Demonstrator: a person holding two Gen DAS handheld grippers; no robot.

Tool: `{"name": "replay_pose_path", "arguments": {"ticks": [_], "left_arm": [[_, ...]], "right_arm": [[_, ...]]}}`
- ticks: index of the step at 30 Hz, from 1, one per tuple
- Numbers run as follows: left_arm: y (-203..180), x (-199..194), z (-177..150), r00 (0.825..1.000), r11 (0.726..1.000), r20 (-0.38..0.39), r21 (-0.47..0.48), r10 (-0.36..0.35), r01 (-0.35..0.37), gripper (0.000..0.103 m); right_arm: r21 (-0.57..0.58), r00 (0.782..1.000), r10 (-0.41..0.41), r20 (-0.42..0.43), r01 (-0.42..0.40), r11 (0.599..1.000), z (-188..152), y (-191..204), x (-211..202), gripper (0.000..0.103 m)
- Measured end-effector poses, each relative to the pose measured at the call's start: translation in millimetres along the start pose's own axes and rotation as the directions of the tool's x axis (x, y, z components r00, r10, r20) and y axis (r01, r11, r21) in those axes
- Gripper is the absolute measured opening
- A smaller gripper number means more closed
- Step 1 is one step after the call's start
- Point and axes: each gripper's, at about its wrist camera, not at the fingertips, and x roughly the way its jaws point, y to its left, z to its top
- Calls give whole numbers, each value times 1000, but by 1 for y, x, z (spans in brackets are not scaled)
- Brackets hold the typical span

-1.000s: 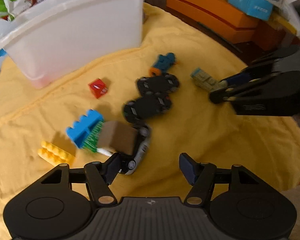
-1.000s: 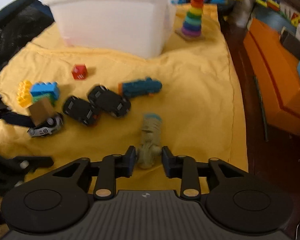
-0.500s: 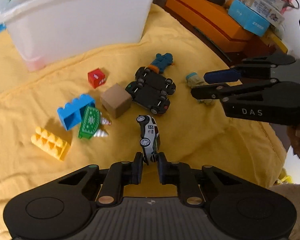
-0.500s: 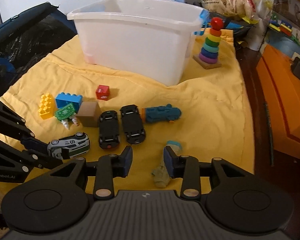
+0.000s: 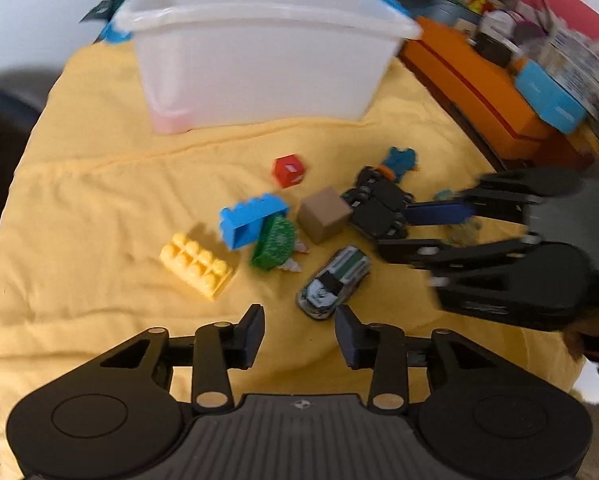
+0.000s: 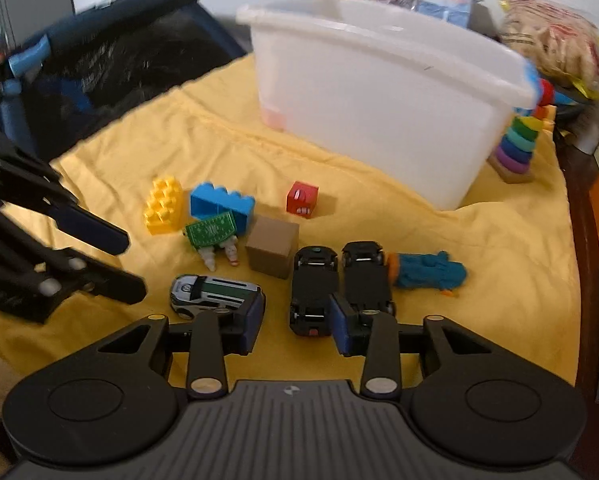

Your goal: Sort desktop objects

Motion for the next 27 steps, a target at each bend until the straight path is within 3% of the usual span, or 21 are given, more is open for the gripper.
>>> {"name": "replay_pose_path", "arguments": {"ticks": [3, 4, 6, 10, 12, 16, 17, 19, 21, 22, 24, 25, 27], "left_arm": [[-14, 3, 4, 1000, 998, 1, 70, 2, -2, 43], [-19, 4, 5, 1000, 996, 3, 89, 5, -5, 43], [-26, 8, 8, 1000, 993, 11, 119, 13, -14, 43], [-32, 17, 12, 1000, 988, 18, 150, 25, -27, 43], [-33, 20, 13, 1000, 987, 15, 158, 18, -20, 43], [-32, 28, 16, 1000, 983, 3, 183, 18, -18, 43], [-32, 30, 17, 1000, 981, -1, 193, 17, -17, 43], [-34, 37, 19, 1000, 975, -13, 221, 16, -13, 43], [-37, 44, 20, 999, 966, -19, 259, 26, -20, 43], [-40, 47, 21, 999, 961, -21, 275, 32, -24, 43], [-43, 55, 22, 999, 953, -28, 301, 35, -25, 43], [-44, 59, 23, 999, 952, -32, 306, 39, -27, 43], [-45, 62, 23, 999, 953, -28, 302, 39, -29, 43]], "right_arm": [[-74, 999, -51, -12, 49, 996, 1, 7, 15, 35], [-101, 997, -71, -5, 70, 992, 0, 9, 18, 25], [-117, 995, -95, 12, 96, 988, 0, 9, 19, 21], [104, 1000, 1, 1, -1, 995, -5, -19, 0, 20], [283, 993, 121, 14, -120, 952, -14, -40, -13, 20], [545, 940, 339, 24, -296, 784, -40, -66, -24, 20], [585, 930, 368, 15, -307, 751, -46, -69, -21, 20], [617, 930, 366, -10, -283, 735, -54, -71, -14, 22], [606, 947, 321, -29, -239, 759, -56, -71, -15, 37], [570, 963, 268, -39, -199, 797, -54, -68, -19, 43], [428, 991, 111, -70, -71, 901, -46, -55, -29, 47], [349, 996, 44, -82, -13, 937, -42, -46, -32, 47], [254, 997, -8, -76, 27, 967, -37, -34, -38, 47]]}}
